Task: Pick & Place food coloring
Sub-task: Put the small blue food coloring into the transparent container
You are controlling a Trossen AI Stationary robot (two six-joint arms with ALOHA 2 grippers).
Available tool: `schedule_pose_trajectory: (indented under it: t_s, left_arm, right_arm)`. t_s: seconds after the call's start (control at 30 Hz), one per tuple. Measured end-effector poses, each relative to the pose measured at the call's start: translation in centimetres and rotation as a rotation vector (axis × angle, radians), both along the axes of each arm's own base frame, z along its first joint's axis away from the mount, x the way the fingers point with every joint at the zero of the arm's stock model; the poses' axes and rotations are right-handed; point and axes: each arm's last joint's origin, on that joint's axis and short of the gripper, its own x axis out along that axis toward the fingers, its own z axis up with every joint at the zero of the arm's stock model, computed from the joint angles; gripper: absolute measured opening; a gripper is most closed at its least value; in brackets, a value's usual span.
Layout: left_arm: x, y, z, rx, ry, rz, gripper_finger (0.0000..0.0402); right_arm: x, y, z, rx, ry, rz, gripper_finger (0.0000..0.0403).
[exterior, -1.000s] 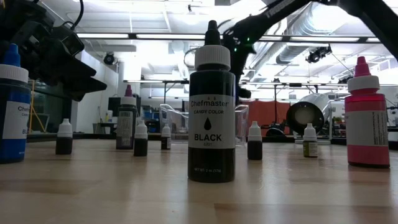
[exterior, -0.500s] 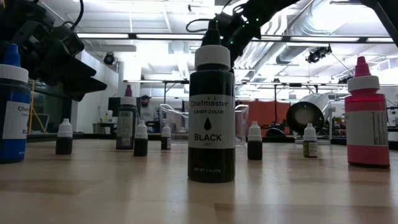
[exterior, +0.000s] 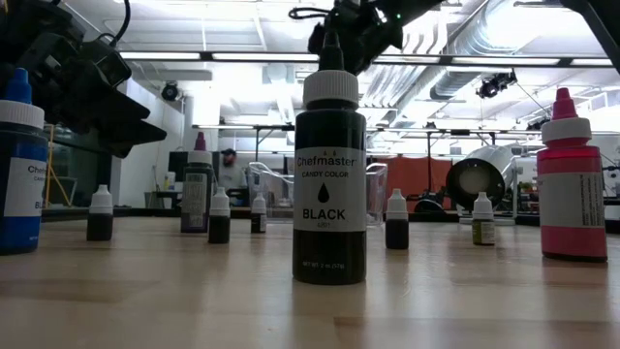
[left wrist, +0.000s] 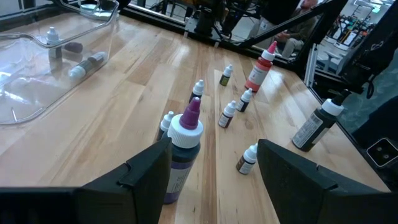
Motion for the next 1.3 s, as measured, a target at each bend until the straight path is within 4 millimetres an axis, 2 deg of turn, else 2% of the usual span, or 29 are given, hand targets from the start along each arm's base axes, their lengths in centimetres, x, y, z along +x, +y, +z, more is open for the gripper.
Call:
schedule_pose_trajectory:
  t_s: [0.13,0.27,0.47,0.67,0.97,1.13,1.3]
  left_arm:
    - [0.0,0.0,0.0,0.0,0.0,0.0,0.0234]
    - [0.0,0.0,0.0,0.0,0.0,0.0,0.0234]
    - [0.0,0.0,0.0,0.0,0.0,0.0,0.0234]
    - [0.0,0.0,0.0,0.0,0.001,0.0,0.0234]
    - [0.0,0.0,0.0,0.0,0.0,0.0,0.0234]
    - [0.0,0.0,0.0,0.0,0.0,0.0,0.0234]
    - [0.0,0.0,0.0,0.0,0.001,0.0,0.0234]
  right_arm:
    - [0.1,1.1,0.6,-0.038,0.034,0.071,0.0169]
    - [0.3,2.5,0.3,-0.049,0.07,0.134,0.017]
    - [1.3,4.4,-0.1,-0.156,0.131,0.121,0.0171]
    - [3.2,7.2,-1.9,-0.176,0.205,0.112,0.0178]
    - [6.1,11.5,-6.2,-0.016,0.309,0.094,0.0179]
    - [7.6,12.3,-8.5,0.094,0.268,0.149,0.0179]
    - [8.0,12.1,-9.6,0.086,0.271,0.162,0.0179]
